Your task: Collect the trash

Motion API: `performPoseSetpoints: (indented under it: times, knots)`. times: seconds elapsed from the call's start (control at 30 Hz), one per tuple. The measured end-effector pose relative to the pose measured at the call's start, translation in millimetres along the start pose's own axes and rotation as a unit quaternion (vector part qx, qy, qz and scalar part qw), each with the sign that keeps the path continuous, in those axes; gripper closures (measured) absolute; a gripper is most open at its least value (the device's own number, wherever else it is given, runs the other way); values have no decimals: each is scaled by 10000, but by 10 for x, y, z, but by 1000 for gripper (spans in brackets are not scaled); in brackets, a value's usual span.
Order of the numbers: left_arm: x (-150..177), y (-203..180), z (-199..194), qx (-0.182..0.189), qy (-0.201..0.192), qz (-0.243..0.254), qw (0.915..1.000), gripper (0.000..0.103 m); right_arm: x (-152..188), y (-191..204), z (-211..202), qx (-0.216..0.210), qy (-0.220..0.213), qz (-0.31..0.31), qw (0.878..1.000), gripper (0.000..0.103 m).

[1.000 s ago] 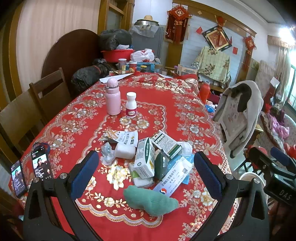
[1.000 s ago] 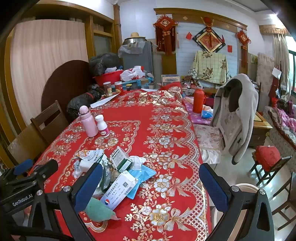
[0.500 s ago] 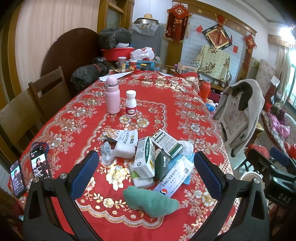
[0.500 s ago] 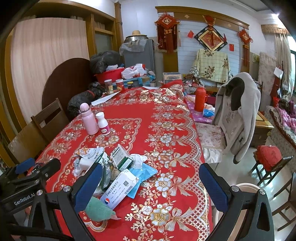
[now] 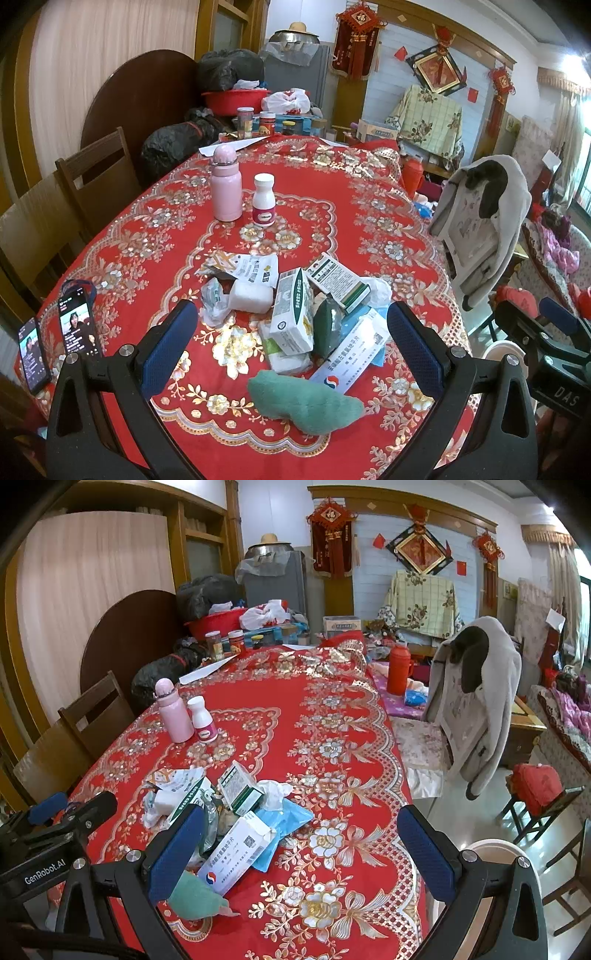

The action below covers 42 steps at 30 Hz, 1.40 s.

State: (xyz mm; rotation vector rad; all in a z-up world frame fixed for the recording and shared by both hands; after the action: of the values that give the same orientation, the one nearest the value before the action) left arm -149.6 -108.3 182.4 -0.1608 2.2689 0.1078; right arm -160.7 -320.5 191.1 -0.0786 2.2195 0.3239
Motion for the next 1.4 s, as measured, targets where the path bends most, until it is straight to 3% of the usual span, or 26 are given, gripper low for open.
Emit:
performPoseSetpoints:
  times: [1.4]
  knots:
    - [49, -45, 86, 14, 49, 41, 10000, 1, 54, -11, 178, 68, 152, 26, 9999, 0]
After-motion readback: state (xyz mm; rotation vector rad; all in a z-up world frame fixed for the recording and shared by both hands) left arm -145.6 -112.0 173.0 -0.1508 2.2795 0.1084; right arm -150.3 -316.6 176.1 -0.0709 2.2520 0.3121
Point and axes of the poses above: each gripper's, at about its wrist camera, not at the fingertips, and z roughly the way its jaws point, y to its left, x to its underside, the point moved 1 cm from there along z, roughly the way its jaws point, and after that the axes turned 11 degrees about -x, right-handed, at the moved point
